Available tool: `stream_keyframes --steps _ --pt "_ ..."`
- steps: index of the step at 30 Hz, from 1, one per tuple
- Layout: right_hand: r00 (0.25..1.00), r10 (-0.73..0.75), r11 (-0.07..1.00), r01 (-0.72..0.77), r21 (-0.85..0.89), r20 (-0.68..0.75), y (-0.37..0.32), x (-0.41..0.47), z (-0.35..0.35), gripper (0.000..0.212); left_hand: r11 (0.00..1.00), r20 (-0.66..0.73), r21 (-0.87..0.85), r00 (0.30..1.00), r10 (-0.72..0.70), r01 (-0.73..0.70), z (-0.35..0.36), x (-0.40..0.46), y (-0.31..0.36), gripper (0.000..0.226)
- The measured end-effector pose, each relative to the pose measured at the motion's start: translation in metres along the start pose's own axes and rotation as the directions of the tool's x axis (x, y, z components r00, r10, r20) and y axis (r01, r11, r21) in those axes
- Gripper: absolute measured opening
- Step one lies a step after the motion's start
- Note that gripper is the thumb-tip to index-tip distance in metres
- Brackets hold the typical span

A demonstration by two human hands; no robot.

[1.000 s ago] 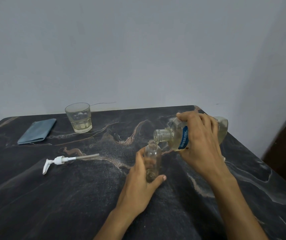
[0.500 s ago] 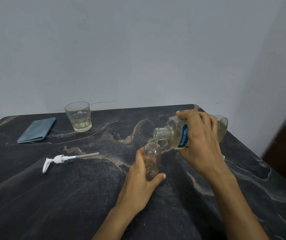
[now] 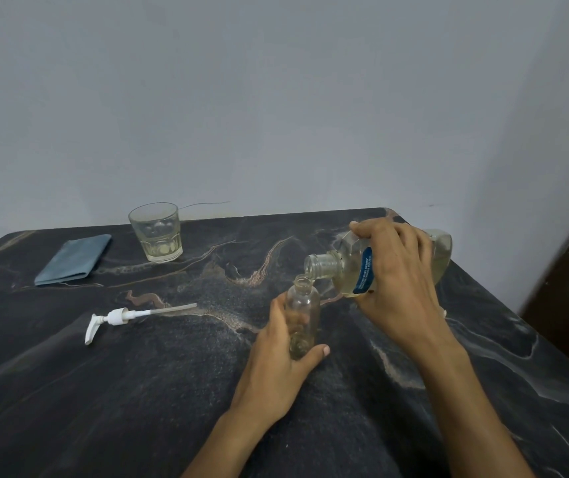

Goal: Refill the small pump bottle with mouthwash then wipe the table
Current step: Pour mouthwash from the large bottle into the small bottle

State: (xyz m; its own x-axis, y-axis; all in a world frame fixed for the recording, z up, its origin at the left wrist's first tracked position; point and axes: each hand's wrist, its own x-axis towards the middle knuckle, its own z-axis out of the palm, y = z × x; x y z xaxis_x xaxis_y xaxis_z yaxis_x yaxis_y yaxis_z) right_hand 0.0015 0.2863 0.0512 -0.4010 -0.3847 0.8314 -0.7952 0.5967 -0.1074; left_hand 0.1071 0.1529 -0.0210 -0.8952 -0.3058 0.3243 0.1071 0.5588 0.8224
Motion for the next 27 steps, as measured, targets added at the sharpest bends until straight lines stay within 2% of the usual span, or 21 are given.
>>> stream_keyframes --steps 13,27 --pt "0.999 0.027 0.999 -0.028 0.027 0.025 0.0021 -0.0006 0.0002 0.091 1.0 0.001 -0.007 1.0 0.0 0.0 0.0001 0.0005 -0.0014 0.063" --pt "1.0 -0.007 1.0 0.007 -0.003 -0.013 0.0007 -0.0003 0.0008 0.092 1.0 0.005 -0.005 1.0 0.002 -0.002 -0.0007 0.0003 0.0003 0.062"
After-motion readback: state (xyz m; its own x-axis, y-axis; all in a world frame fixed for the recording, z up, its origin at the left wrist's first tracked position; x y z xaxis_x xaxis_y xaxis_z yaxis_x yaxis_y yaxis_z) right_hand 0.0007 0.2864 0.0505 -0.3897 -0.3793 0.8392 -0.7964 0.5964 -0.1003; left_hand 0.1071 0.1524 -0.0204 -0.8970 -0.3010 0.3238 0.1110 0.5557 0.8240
